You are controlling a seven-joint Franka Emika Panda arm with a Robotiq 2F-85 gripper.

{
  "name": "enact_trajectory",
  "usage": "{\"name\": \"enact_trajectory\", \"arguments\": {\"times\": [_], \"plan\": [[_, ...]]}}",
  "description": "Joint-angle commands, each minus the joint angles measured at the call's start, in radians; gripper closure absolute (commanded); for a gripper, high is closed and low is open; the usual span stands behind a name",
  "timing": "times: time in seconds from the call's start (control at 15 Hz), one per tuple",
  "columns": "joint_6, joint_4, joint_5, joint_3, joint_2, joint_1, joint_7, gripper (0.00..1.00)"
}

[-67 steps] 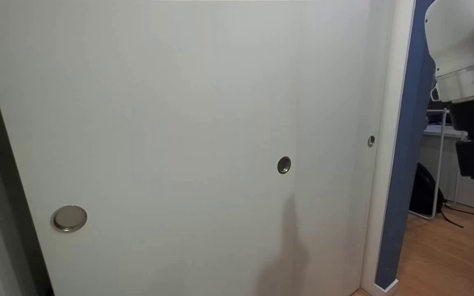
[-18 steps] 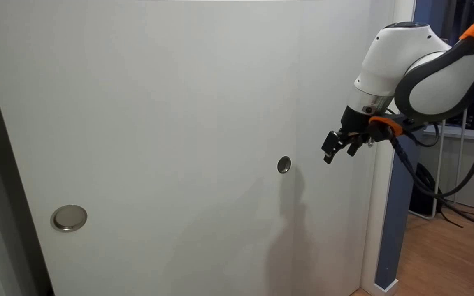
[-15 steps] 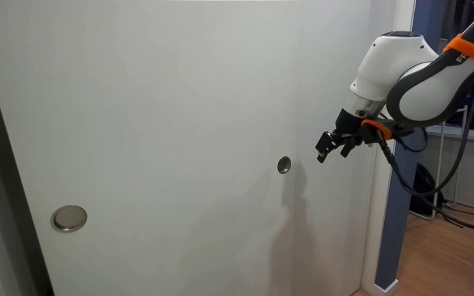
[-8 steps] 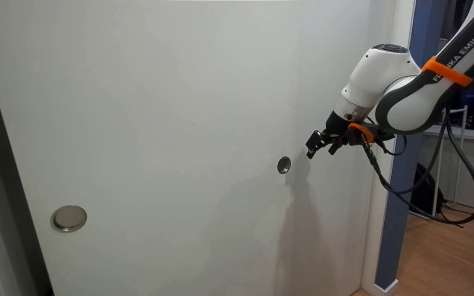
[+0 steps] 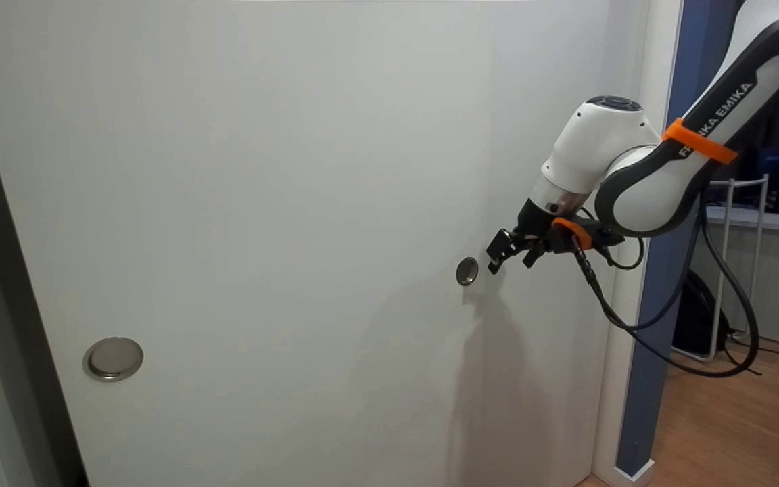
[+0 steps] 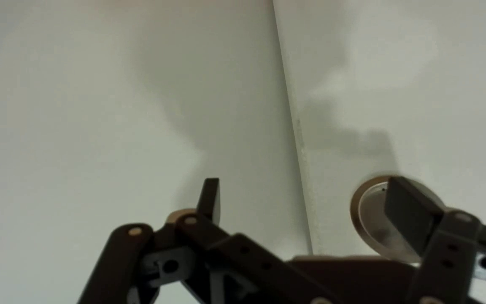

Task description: Slide the white door to the right

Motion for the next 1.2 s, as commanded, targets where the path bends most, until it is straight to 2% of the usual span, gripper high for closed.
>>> {"name": "enact_trajectory", "arguments": {"times": [0.0,0.27,0.67,1.13], "plan": [[-0.043,0.071,-0.055,-0.057,0.055,0.068,0.091,0.00],[-0.075,0.140,-0.112,-0.145,0.088,0.166,0.224,0.00],[-0.116,0.203,-0.153,-0.208,0.139,0.265,0.318,0.00],[-0.109,0.260,-0.282,-0.340,0.186,0.392,0.487,0.00]]}}
